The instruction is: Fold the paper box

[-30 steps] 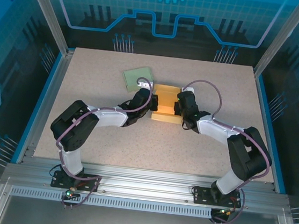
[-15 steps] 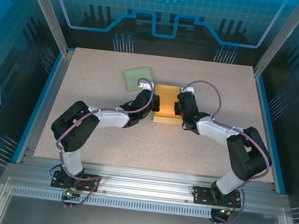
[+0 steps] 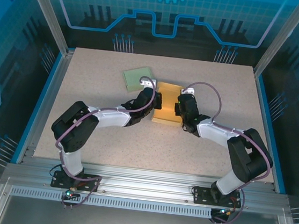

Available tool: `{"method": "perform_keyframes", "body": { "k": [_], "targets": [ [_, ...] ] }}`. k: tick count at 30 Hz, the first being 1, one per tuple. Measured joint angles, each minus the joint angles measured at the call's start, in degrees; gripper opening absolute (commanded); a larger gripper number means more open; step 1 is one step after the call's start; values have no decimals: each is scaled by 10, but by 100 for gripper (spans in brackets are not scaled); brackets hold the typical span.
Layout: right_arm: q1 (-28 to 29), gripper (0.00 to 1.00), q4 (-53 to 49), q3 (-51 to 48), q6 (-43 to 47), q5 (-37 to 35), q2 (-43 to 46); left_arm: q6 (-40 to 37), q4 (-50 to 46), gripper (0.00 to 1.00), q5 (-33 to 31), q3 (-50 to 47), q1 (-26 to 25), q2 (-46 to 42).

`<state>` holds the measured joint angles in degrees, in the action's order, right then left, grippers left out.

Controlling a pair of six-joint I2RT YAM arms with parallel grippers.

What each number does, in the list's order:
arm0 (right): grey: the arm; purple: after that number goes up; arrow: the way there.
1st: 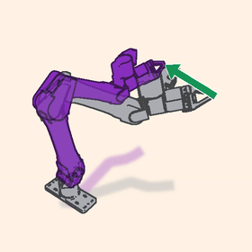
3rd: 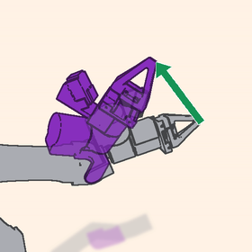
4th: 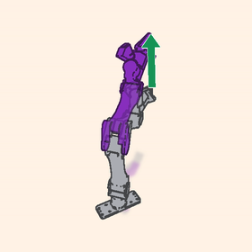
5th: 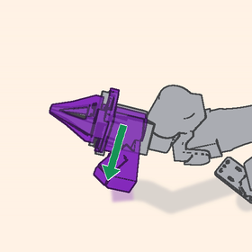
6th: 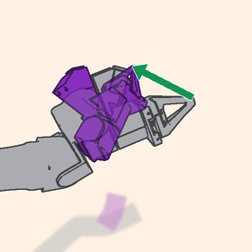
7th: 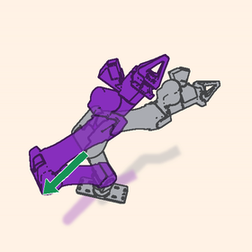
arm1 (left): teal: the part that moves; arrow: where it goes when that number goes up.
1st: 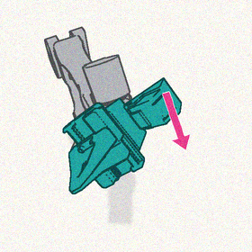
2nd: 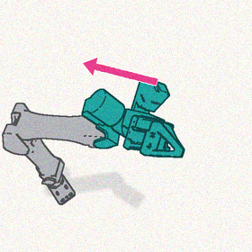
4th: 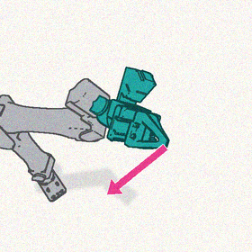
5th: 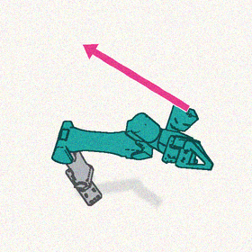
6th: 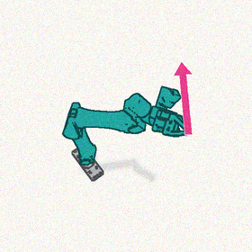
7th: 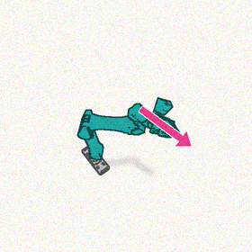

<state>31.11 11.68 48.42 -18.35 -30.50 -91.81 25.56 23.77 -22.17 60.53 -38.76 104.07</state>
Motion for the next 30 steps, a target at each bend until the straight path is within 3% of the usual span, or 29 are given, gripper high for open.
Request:
{"method": "perform_keyframes", "body": {
  "k": [12, 30],
  "targets": [
    [0, 12, 10, 0, 4, -8, 5, 2, 2, 0, -7, 6, -3, -3],
    [0, 9, 27, -26, 4, -23, 9, 63, 40, 0, -40, -35, -37, 9]
  ]
}}
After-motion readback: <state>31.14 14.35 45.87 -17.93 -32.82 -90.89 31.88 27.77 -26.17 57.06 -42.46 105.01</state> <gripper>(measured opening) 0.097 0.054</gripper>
